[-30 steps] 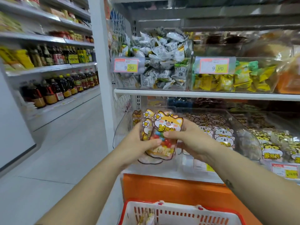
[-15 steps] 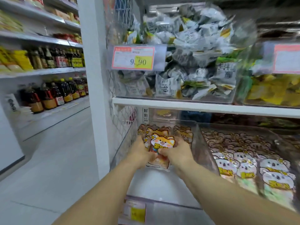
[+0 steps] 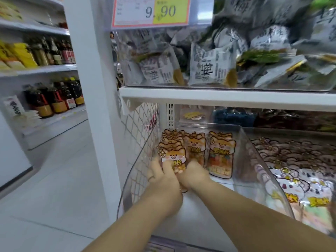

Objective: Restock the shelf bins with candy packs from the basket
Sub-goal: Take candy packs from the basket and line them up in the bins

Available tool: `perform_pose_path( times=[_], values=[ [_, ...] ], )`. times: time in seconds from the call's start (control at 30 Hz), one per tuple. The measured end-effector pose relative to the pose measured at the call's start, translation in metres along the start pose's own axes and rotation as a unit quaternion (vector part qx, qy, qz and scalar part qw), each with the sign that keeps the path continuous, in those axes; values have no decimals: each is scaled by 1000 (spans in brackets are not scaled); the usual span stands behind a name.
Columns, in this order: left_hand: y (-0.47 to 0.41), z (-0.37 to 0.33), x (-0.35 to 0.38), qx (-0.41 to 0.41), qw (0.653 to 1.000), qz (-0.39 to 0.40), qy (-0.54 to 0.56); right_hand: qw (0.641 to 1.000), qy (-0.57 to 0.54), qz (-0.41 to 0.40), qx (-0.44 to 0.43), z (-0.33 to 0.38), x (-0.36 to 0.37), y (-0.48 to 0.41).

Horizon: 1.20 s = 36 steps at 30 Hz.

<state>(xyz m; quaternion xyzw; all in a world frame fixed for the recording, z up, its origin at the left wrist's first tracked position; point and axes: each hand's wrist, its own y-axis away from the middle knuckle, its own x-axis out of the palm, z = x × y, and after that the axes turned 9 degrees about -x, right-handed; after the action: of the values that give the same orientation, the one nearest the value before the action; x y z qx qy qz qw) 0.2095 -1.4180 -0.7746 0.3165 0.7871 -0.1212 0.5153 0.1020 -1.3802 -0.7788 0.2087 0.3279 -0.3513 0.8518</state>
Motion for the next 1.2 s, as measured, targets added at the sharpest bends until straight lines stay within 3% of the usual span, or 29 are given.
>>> perform_pose_path(
  times=[0.13,0.23,0.43,0.63,0.8,1.0,1.2],
  values=[
    [-3,10,-8,22,983,122,-134,998,-22,-33,-44,-3,7,-1],
    [-7,3,-14,26,967,159,-200,993,-48,-56,-87,-4,7,-6],
    [-25,7,1,-46,967,144,-203,997,-33,-42,-62,-20,10,-12],
    [-15,6,-3,28,974,111,-195,993,-116,-29,-22,-21,12,-20],
    [-15,5,-6,10,970,141,-198,988,-153,-22,7,-18,8,-16],
    [-5,1,-10,31,980,86,-177,985,-167,-26,12,-18,3,-8],
    [-5,-1,-10,16,977,89,-191,989,-145,-7,13,-14,-5,-2]
  ],
)
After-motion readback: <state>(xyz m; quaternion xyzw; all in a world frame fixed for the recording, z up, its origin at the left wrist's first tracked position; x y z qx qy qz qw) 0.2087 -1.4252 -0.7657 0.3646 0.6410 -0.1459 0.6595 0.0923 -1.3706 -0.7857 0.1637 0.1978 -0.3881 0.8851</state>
